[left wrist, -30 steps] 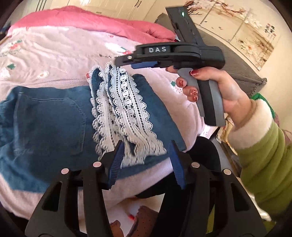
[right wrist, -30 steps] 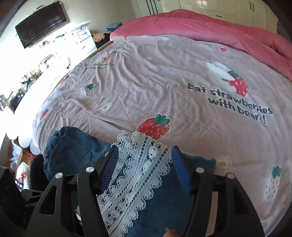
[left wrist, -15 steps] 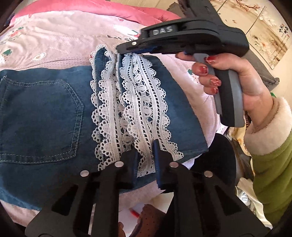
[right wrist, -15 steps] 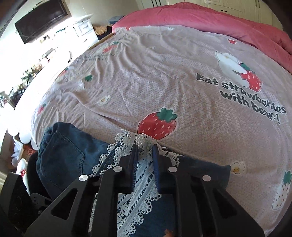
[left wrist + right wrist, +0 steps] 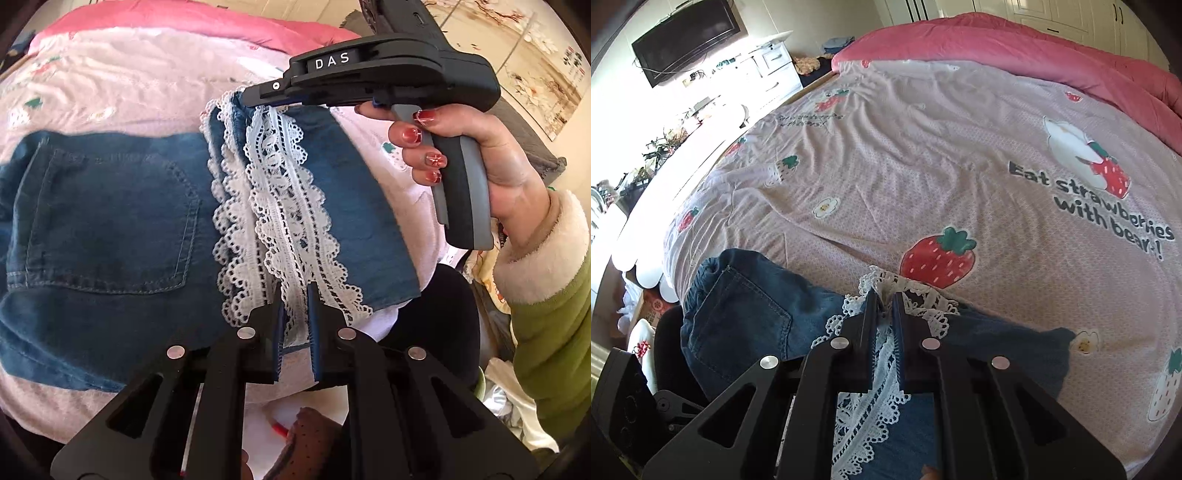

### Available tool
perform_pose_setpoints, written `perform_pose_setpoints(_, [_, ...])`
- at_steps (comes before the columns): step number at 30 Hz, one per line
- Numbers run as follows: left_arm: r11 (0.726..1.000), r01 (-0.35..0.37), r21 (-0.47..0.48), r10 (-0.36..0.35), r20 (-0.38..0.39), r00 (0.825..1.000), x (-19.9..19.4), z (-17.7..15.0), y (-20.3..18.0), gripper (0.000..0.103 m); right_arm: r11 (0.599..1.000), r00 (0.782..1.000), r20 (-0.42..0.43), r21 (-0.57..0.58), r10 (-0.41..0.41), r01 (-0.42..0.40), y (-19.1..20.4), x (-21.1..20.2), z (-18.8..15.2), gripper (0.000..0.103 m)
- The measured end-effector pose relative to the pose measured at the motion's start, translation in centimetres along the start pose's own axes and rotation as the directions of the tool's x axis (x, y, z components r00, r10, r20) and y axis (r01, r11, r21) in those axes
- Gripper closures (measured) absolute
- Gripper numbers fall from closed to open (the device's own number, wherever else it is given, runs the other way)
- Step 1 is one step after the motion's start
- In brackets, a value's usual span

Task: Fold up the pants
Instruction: 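Lay the lace trim flat along the denim with both grippers, then release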

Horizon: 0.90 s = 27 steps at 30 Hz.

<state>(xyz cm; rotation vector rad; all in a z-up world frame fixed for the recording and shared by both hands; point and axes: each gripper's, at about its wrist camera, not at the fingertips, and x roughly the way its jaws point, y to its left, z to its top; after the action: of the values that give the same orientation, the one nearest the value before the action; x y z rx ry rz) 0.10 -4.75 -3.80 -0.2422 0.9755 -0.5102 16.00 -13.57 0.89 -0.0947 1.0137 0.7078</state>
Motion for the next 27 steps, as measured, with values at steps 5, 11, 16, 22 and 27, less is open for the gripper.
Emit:
perform_pose_setpoints(5, [1.0, -0.005, -0.003, 0.005, -0.006, 1.0, 0.4, -0.1, 0.4, 0.098, 1.0, 0.999, 0.024, -0.015, -0.022, 0.022, 0.4, -0.3, 0.3, 0.095])
perform_pose_setpoints(11, [1.0, -0.002, -0.01, 0.002, -0.005, 1.0, 0.5, 0.0, 0.5, 0.098, 1.0, 0.997, 0.074, -0.013, 0.005, -0.004, 1.1, -1.8, 1.1, 0.095])
perform_pose_setpoints(16, [1.0, 0.001, -0.009, -0.001, -0.001, 1.0, 0.5, 0.0, 0.5, 0.098, 0.999, 0.995, 0.092, -0.027, 0.023, -0.021, 1.9, -3.8, 0.1, 0.089])
perform_pose_setpoints(22, [1.0, 0.005, -0.01, -0.005, 0.001, 1.0, 0.5, -0.1, 0.8, 0.097, 0.991, 0.992, 0.055, -0.075, -0.11, 0.114, 1.8, -3.9, -1.9, 0.059])
perform_pose_setpoints(27, [1.0, -0.001, -0.009, 0.001, -0.001, 1.0, 0.6, -0.2, 0.8, 0.096, 0.979, 0.982, 0.024, -0.072, -0.189, 0.19, 1.0, -1.2, -2.2, 0.059])
